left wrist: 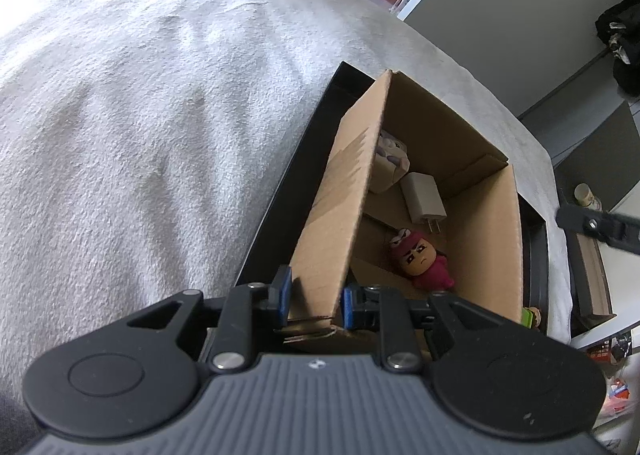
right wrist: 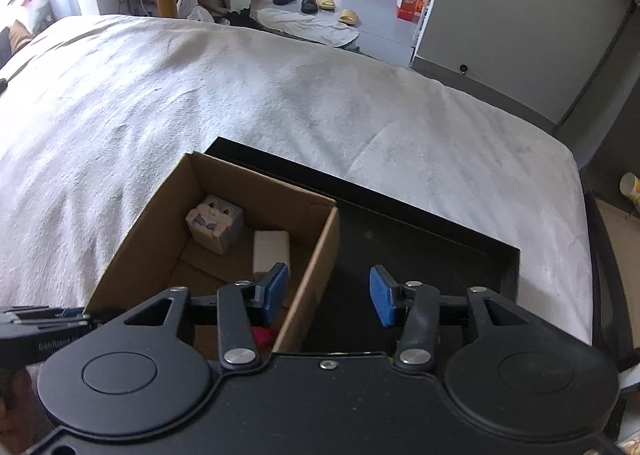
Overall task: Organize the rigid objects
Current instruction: 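Move the right gripper back over the tray toward the green cube box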
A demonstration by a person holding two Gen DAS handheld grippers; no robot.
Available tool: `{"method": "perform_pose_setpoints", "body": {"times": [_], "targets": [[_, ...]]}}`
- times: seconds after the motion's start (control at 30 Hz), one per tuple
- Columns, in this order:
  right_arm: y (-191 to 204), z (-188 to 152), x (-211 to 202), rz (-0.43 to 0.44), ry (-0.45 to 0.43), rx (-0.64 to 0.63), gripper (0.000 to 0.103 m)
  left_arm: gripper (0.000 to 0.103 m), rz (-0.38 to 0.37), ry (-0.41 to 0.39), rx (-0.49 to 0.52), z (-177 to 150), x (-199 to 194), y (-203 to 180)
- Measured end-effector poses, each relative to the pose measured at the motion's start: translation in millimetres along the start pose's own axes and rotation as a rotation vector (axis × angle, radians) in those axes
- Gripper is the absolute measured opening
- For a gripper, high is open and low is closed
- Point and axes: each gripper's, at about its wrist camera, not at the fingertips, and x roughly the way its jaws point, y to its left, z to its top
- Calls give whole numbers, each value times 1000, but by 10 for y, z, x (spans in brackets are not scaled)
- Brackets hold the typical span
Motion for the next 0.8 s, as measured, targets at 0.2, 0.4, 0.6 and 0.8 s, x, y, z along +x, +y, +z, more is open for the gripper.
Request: {"method": "perform_pose_setpoints", "body": {"times": [0.2, 0.4, 0.6, 0.8], "targets": [[-206, -146, -68, 8, -1, 39, 53, 23, 14, -4, 3, -10, -7, -30], [-393, -284, -72, 13, 4, 78, 53, 23, 28, -7, 5, -11, -3, -56], [-566, -413, -64, 28, 9, 119, 53, 22, 42, -9, 7, -10, -1, -74], [-744, -534, -8, 61, 19, 174, 53, 22, 62, -15, 18, -25, 5, -114]]}}
